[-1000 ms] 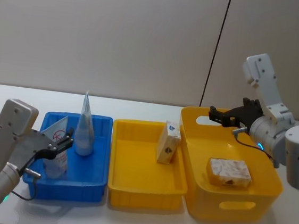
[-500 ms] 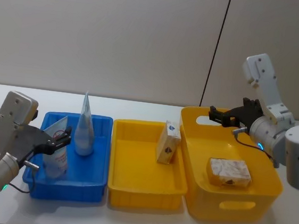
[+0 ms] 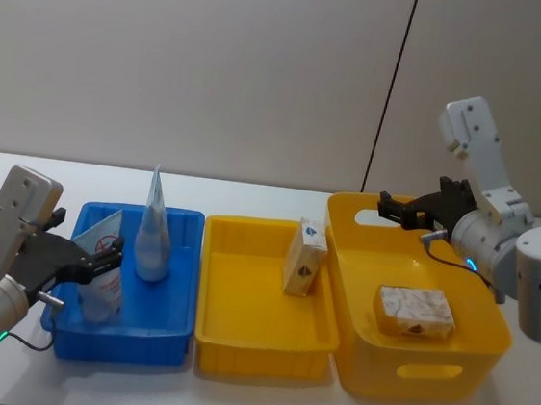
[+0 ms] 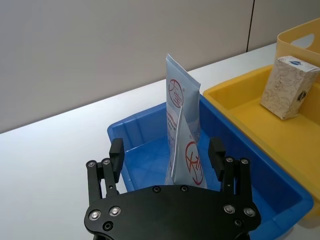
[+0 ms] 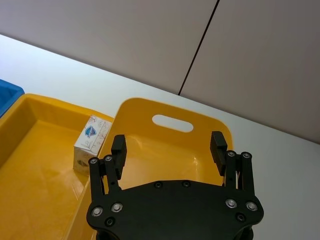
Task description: Bimanual collaborative sorting of washing and personal care products
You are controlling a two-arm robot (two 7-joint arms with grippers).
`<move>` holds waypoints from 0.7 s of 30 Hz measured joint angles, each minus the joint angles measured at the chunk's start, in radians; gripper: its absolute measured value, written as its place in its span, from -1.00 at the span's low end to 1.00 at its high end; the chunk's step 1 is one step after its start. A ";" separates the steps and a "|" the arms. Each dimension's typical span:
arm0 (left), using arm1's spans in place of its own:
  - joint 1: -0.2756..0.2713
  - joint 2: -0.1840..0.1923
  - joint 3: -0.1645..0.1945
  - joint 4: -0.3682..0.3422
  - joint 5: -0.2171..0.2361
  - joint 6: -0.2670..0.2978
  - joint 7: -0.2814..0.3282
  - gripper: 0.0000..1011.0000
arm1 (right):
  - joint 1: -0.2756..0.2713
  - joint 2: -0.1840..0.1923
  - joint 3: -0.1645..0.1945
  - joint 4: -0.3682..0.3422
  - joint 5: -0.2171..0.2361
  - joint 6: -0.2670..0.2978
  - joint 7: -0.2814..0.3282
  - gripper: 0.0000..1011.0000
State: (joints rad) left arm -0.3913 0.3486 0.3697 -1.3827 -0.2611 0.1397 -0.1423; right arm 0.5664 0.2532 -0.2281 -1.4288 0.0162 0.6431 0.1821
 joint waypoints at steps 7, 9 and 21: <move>-0.006 -0.005 -0.004 0.023 -0.011 0.003 -0.026 0.98 | 0.000 0.000 0.000 0.000 0.000 0.000 0.000 0.99; -0.008 -0.008 -0.005 0.032 -0.014 0.004 -0.033 0.98 | 0.000 0.000 0.000 0.000 0.000 0.000 0.000 0.99; -0.016 -0.031 -0.001 0.068 -0.022 0.005 -0.069 0.98 | 0.000 0.000 0.000 0.000 0.000 0.000 0.000 0.99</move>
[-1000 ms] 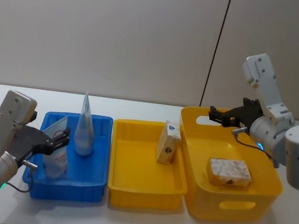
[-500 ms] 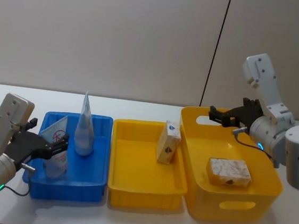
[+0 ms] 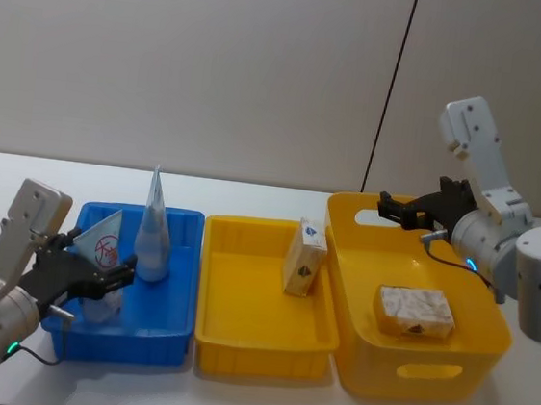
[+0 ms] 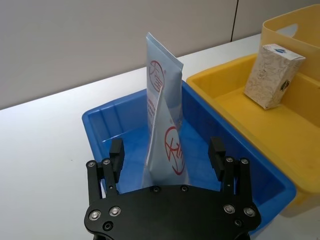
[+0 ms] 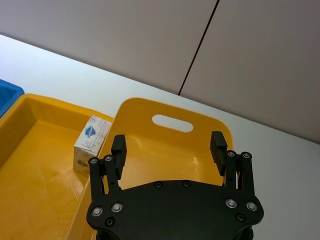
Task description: Bimanual collaborative sorting of washing and personal care products
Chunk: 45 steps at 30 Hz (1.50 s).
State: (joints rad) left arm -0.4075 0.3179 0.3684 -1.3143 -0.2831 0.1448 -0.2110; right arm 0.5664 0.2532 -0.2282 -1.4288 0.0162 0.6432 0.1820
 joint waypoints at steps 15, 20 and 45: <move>-0.007 -0.021 0.017 0.026 0.034 -0.001 0.001 0.98 | 0.000 0.000 0.000 0.000 0.000 0.000 0.000 0.99; -0.009 -0.025 0.021 0.031 0.043 -0.003 0.005 0.89 | 0.000 0.000 0.000 0.000 0.000 0.000 0.000 0.98; -0.011 -0.031 0.027 0.038 0.057 -0.008 0.010 -0.28 | 0.000 0.000 0.000 0.000 0.000 0.000 0.000 0.99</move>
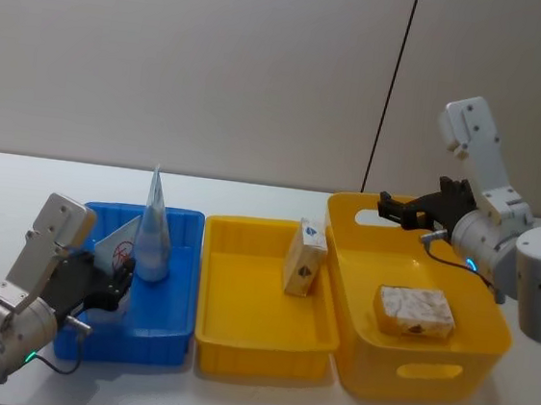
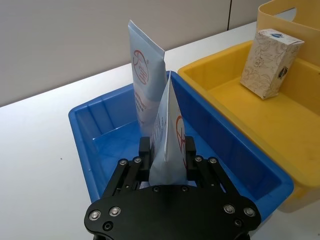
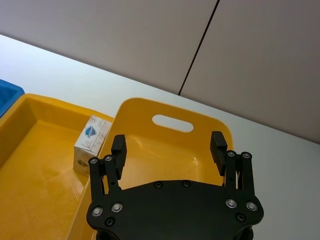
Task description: Bimanual collaborative sorting of washing and personal care products
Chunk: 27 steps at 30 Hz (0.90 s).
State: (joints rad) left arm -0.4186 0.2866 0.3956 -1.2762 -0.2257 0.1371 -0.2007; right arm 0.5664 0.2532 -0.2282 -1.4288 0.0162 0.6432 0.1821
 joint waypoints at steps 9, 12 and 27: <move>0.000 -0.001 0.001 0.001 0.001 0.000 0.000 -0.38 | 0.000 0.000 0.000 0.000 0.000 0.000 0.000 0.99; 0.000 -0.001 0.001 0.001 0.001 0.000 0.000 -0.40 | 0.000 0.000 0.000 0.000 0.000 0.000 0.000 0.99; 0.000 -0.001 0.001 0.001 0.002 0.000 0.000 -0.50 | 0.000 0.000 0.000 0.000 0.000 0.000 0.000 0.98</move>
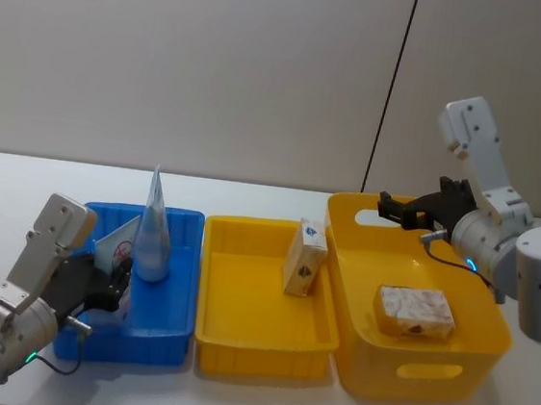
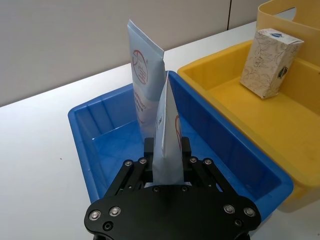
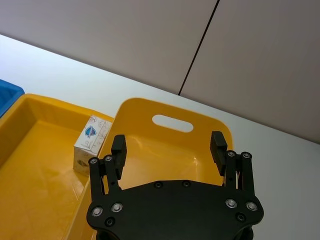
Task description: Bimanual collaborative sorting of washing and personal care products
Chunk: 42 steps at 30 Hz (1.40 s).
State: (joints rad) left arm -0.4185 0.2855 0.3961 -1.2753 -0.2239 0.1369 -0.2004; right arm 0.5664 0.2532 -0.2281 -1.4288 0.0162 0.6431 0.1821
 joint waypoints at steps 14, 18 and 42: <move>0.000 0.000 0.000 0.000 0.000 0.000 0.000 -0.50 | 0.000 0.000 0.000 0.000 0.000 0.000 0.000 0.99; -0.004 0.001 0.001 0.000 0.002 0.003 -0.006 -0.50 | 0.000 0.000 0.000 0.000 0.000 0.000 0.000 0.99; -0.068 0.091 -0.015 -0.209 -0.042 0.155 -0.172 -0.50 | 0.000 0.000 0.000 0.000 0.000 0.000 0.000 0.99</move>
State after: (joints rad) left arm -0.4867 0.3763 0.3808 -1.4840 -0.2655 0.2921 -0.3723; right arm 0.5665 0.2532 -0.2281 -1.4288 0.0162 0.6430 0.1822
